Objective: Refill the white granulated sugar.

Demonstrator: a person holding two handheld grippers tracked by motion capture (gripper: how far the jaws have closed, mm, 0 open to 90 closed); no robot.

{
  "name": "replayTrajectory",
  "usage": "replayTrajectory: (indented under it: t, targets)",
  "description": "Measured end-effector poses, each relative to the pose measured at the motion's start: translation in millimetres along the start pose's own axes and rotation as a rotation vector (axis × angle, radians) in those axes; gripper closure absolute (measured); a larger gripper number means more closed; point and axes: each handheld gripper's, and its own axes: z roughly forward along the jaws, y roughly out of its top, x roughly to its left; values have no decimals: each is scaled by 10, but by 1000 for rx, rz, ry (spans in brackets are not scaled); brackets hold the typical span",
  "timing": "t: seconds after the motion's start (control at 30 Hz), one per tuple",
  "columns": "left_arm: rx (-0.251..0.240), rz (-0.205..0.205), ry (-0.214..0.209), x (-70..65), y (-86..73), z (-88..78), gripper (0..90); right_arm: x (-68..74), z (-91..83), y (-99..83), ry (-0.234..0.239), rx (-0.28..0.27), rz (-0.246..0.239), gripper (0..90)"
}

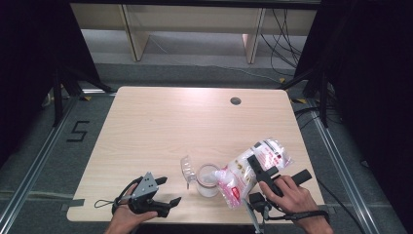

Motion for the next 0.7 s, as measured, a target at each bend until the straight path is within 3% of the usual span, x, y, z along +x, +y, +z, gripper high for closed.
replayTrajectory:
  t: [0.07,0.13,0.27,0.3,0.63,0.67,0.7]
  targets:
    - [-5,-10,-6,0,-2,5,165,3,1,3,0,3,-2,569]
    - [0,-2,2,-2,-1,-1,165,28,-11,16,7,13,39,570]
    - [-2,-3,-5,2,-2,1,165,19,-10,17,5,11,33,571]
    - [-2,-1,-4,2,-2,0,165,-5,-1,4,-2,0,-6,572]
    - [9,5,-4,11,1,-10,165,-8,-11,1,1,3,-2,574]
    - [4,3,-3,9,1,-7,165,13,-18,7,4,10,32,574]
    - [-1,-1,-4,5,1,-5,165,-8,-9,-4,-4,2,-6,574]
